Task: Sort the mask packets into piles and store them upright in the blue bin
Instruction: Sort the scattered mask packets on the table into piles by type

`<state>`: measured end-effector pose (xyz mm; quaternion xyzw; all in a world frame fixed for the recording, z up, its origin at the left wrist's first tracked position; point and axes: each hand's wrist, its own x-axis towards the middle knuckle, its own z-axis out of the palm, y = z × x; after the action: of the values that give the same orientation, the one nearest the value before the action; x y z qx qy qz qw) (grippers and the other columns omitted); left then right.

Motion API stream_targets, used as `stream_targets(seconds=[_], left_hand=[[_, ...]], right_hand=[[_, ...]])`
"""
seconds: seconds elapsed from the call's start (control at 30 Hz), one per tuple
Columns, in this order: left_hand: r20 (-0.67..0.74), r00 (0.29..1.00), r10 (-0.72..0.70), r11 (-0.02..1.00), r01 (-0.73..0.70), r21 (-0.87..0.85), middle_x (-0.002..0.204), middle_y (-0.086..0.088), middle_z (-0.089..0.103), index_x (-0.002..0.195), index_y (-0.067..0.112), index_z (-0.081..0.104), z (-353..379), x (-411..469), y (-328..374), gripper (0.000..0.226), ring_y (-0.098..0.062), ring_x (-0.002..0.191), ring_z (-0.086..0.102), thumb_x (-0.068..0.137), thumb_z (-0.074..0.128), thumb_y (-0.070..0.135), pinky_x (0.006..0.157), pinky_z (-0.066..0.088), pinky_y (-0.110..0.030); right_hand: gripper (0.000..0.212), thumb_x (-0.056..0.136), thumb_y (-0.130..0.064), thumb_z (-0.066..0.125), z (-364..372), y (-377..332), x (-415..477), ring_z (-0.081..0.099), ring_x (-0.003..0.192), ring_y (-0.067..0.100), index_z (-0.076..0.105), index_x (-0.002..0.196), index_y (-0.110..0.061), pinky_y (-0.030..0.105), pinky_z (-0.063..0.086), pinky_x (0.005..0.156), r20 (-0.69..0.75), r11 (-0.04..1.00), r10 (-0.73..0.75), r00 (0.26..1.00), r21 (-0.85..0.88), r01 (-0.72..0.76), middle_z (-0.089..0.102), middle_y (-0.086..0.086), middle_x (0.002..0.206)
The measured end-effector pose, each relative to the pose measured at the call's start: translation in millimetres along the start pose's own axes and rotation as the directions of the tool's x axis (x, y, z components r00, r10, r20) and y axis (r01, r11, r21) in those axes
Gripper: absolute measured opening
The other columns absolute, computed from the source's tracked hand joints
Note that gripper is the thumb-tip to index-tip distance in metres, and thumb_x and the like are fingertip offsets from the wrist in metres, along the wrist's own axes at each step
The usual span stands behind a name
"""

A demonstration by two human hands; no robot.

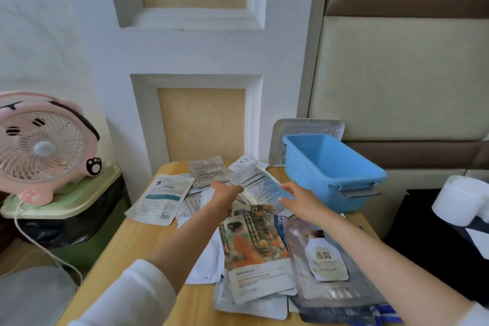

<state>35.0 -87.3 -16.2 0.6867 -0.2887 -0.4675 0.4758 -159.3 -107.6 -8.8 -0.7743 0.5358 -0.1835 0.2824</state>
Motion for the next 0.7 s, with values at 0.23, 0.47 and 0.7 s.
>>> stream_targets(seconds=[0.23,0.47,0.7], left_hand=[[0.157,0.984,-0.090,0.950,0.132,-0.284,0.115,-0.021,0.055,0.123,0.003,0.041,-8.3,21.5,-2.0,0.033,-0.030,0.109,0.055,0.091,0.047,-0.002,0.097,0.046,-0.033],[0.175,0.982,0.070,0.991,-0.048,-0.126,0.103,-0.020,0.056,0.106,0.006,0.040,11.5,24.4,-6.0,0.029,-0.028,0.083,0.062,0.086,0.058,-0.005,0.071,0.055,-0.034],[-0.004,0.952,0.307,0.931,-0.302,-0.203,0.103,-0.012,0.066,0.099,0.008,0.060,16.9,-0.9,21.3,0.017,-0.027,0.097,0.062,0.085,0.062,0.001,0.094,0.049,-0.044]], right_hand=[[0.054,0.088,-0.023,0.063,9.3,-2.9,59.3,0.056,0.102,0.019,0.038,0.133,-0.010,0.026,0.045,0.083,0.084,0.990,0.103,0.991,0.088,-0.111,0.053,0.008,0.127],[0.066,0.066,-0.008,0.082,17.9,0.6,82.4,0.065,0.095,0.030,0.050,0.124,-0.013,0.043,0.054,0.086,0.031,0.971,0.146,0.989,0.189,-0.149,0.066,0.014,0.111],[0.065,0.073,0.007,0.071,-2.6,-21.9,76.2,0.055,0.113,0.020,0.045,0.130,-0.008,0.035,0.044,0.098,-0.134,0.837,0.035,0.990,0.546,0.045,0.059,0.005,0.121]])
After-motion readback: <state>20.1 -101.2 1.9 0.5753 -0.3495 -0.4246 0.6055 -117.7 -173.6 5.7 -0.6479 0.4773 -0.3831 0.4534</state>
